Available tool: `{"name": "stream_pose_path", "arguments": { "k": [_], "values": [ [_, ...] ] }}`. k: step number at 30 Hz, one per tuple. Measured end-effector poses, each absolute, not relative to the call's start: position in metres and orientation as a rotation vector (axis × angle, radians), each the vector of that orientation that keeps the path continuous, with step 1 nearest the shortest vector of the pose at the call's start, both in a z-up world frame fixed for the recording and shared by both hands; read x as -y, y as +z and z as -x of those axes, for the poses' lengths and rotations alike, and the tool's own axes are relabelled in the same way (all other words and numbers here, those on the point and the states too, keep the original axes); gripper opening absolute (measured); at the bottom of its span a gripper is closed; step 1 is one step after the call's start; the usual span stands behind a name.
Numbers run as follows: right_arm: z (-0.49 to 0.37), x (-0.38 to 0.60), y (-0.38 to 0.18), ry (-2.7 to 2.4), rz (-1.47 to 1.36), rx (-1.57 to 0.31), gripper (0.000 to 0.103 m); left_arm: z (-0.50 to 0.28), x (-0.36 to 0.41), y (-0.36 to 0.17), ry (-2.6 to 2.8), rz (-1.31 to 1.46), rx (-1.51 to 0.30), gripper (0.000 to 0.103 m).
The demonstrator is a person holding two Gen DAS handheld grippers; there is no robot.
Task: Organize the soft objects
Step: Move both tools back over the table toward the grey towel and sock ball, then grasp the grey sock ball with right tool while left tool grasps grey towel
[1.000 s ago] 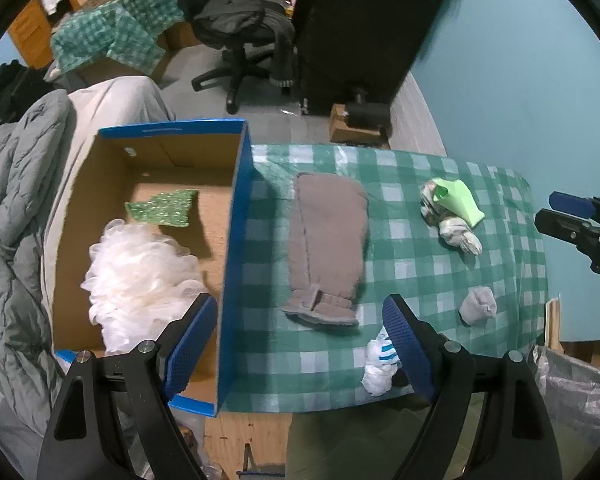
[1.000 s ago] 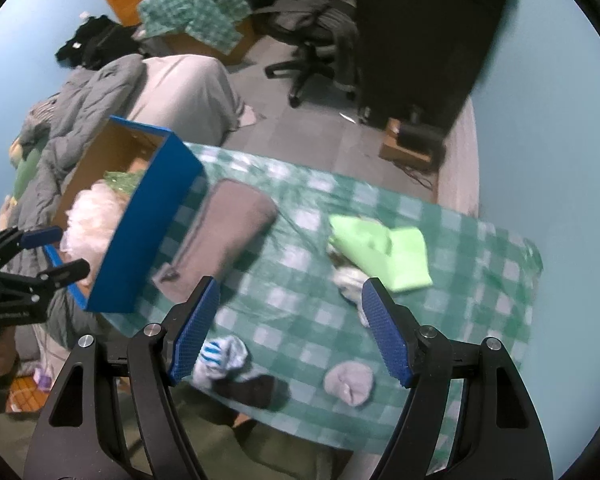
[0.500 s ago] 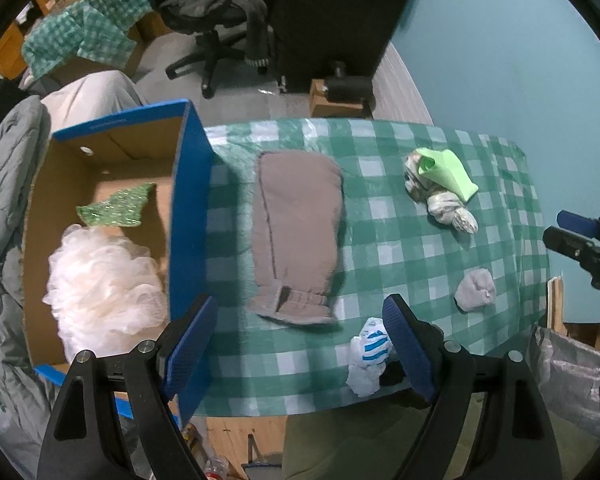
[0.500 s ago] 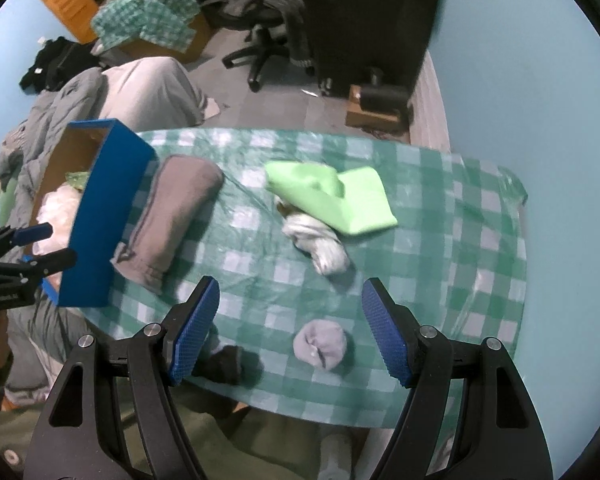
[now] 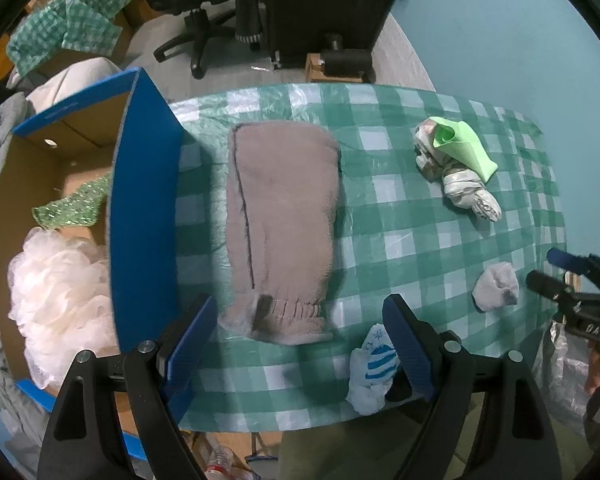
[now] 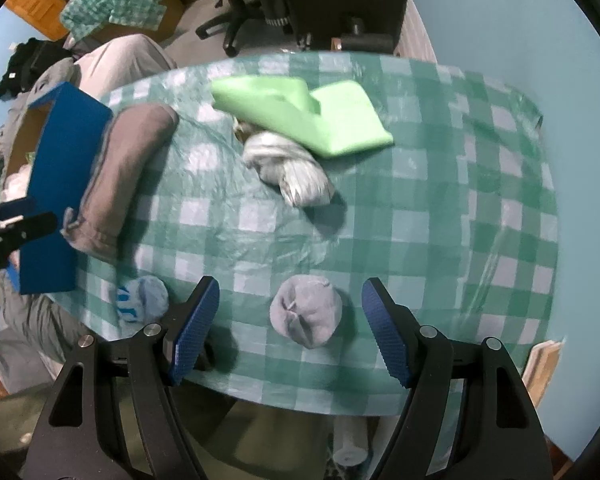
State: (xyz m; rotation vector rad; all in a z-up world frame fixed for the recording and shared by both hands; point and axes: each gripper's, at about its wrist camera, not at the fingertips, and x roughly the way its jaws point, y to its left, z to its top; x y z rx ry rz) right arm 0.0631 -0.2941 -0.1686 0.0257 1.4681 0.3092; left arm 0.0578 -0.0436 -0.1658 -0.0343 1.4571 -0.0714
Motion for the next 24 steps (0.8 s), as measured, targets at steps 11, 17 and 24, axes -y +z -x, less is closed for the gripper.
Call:
{"name": "stream_pose_path", "arguments": {
  "k": [11,17,24],
  "values": [
    [-0.050,0.295,-0.220,0.281,-0.010,-1.543,0.075,-0.058,0.042,-0.191,-0.072,0.052,-1.491,0.086],
    [-0.044,0.297,-0.239,0.270,-0.007,-1.564,0.074,-0.060,0.033,-0.201,-0.059,0.116,-1.521,0.086],
    [-0.046,0.293,-0.249,0.290,0.036,-1.588,0.048,-0.067,0.032,-0.206,-0.053,0.120,-1.534,0.087]
  ]
}}
